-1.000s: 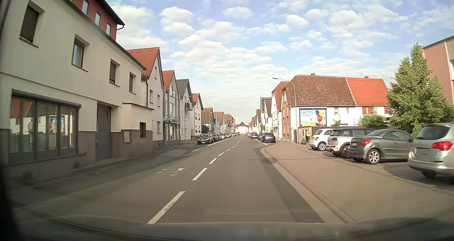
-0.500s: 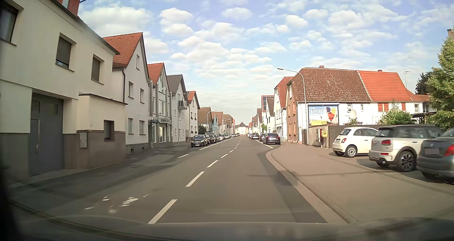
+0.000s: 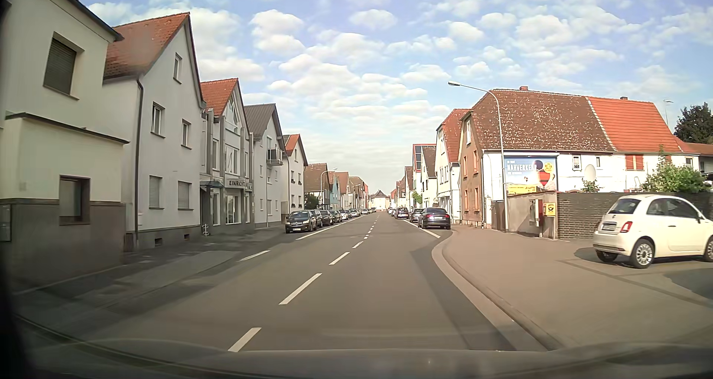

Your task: Follow the waypoints while adhering to traffic rules and regulations

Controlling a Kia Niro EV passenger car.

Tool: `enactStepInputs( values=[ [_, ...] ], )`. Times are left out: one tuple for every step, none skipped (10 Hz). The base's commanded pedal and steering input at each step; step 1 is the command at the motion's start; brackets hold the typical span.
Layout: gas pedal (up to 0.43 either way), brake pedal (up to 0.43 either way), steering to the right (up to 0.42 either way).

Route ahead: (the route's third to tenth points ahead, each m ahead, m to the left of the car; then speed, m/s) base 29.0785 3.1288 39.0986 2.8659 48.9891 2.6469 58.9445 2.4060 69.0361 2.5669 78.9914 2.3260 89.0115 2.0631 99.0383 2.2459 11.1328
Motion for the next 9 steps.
enactStepInputs(
  values=[
    [0.067, 0.018, 0.001],
    [0.067, 0.018, 0.001],
    [0.067, 0.018, 0.001],
    [0.067, 0.018, 0.001],
    [0.067, 0.018, 0.001],
    [0.067, 0.018, 0.001],
    [0.067, 0.018, 0.001],
    [0.067, 0.018, 0.001],
    [0.067, 0.018, 0.001]
  ],
)
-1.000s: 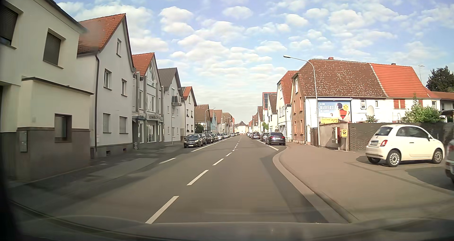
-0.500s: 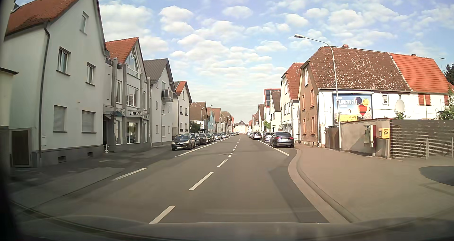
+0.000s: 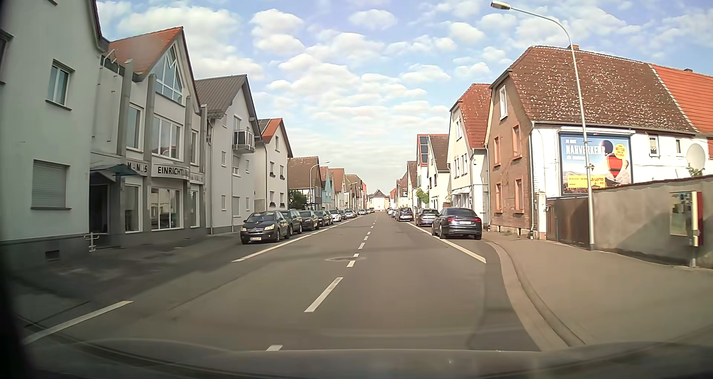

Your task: Follow the waypoints while adhering to traffic rules and regulations

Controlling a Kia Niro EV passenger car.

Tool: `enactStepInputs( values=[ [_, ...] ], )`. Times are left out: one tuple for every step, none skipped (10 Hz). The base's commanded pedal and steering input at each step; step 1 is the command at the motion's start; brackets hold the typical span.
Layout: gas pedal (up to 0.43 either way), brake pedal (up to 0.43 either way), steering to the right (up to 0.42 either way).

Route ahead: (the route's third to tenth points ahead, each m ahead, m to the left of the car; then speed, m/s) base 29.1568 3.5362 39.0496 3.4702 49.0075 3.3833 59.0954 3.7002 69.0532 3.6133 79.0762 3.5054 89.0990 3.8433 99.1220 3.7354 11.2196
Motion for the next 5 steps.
enactStepInputs(
  values=[
    [0.067, 0.018, 0.001],
    [0.067, 0.018, 0.001],
    [0.067, 0.018, 0.001],
    [0.067, 0.018, 0.001],
    [0.067, 0.018, 0.0]
  ],
)
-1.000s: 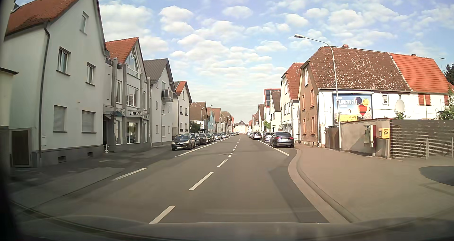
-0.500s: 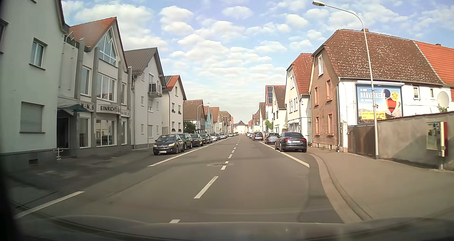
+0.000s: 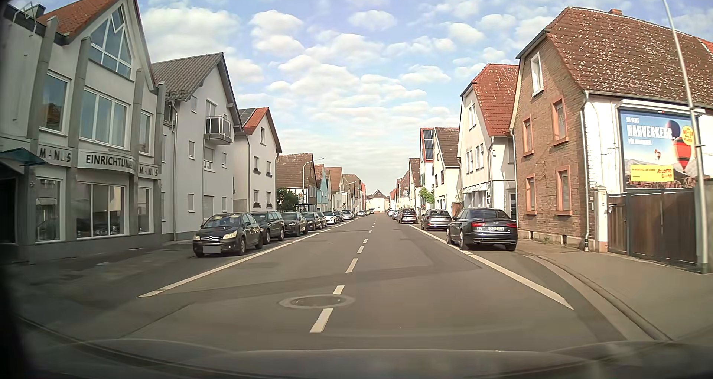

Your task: Follow the waypoints while adhering to traffic rules and regulations

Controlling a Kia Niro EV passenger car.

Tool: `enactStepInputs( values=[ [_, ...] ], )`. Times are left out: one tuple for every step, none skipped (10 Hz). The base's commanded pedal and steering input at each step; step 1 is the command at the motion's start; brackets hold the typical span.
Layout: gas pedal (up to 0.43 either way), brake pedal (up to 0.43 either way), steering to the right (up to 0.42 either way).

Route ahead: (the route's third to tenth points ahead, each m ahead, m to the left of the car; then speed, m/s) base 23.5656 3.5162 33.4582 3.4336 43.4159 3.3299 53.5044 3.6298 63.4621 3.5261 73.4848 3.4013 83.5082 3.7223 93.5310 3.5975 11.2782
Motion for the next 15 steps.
enactStepInputs(
  values=[
    [0.067, 0.018, 0.0],
    [0.067, 0.018, 0.0],
    [0.067, 0.018, 0.0],
    [0.067, 0.018, -0.002],
    [0.067, 0.018, -0.002],
    [0.067, 0.018, -0.002],
    [0.067, 0.018, -0.002],
    [0.067, 0.018, -0.002],
    [0.067, 0.018, -0.002],
    [0.067, 0.018, -0.001],
    [0.067, 0.018, -0.001],
    [0.067, 0.018, -0.001],
    [0.067, 0.018, 0.0],
    [0.067, 0.018, 0.001],
    [0.059, 0.018, 0.001]
  ],
)
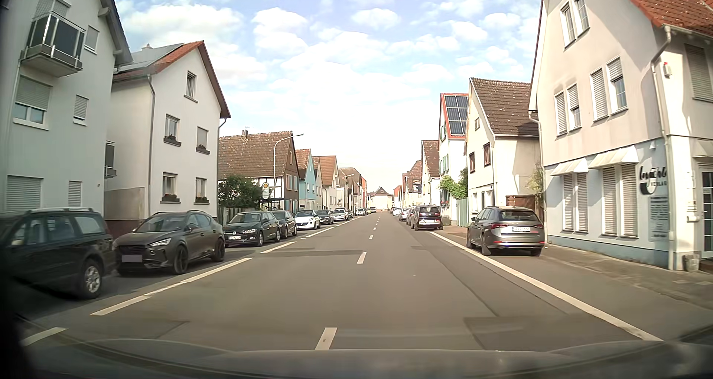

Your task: Follow the waypoints while adhering to traffic rules and regulations

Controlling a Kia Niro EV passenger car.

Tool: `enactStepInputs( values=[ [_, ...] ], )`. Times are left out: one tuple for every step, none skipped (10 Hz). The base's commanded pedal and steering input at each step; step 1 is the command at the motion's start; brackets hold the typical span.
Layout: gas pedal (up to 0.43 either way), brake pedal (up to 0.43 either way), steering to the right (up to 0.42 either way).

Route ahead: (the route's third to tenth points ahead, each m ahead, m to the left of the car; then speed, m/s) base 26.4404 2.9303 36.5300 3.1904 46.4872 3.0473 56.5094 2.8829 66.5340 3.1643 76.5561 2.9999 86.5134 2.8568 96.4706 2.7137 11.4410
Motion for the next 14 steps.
enactStepInputs(
  values=[
    [0.059, 0.018, 0.001],
    [0.059, 0.018, 0.001],
    [0.059, 0.018, 0.001],
    [0.059, 0.018, 0.002],
    [0.059, 0.018, 0.003],
    [0.059, 0.018, 0.003],
    [0.059, 0.018, 0.003],
    [0.059, 0.018, 0.002],
    [0.059, 0.018, 0.001],
    [0.059, 0.018, 0.001],
    [0.059, 0.018, 0.001],
    [0.059, 0.018, 0.001],
    [0.059, 0.018, 0.001],
    [0.059, 0.012, 0.001]
  ],
)
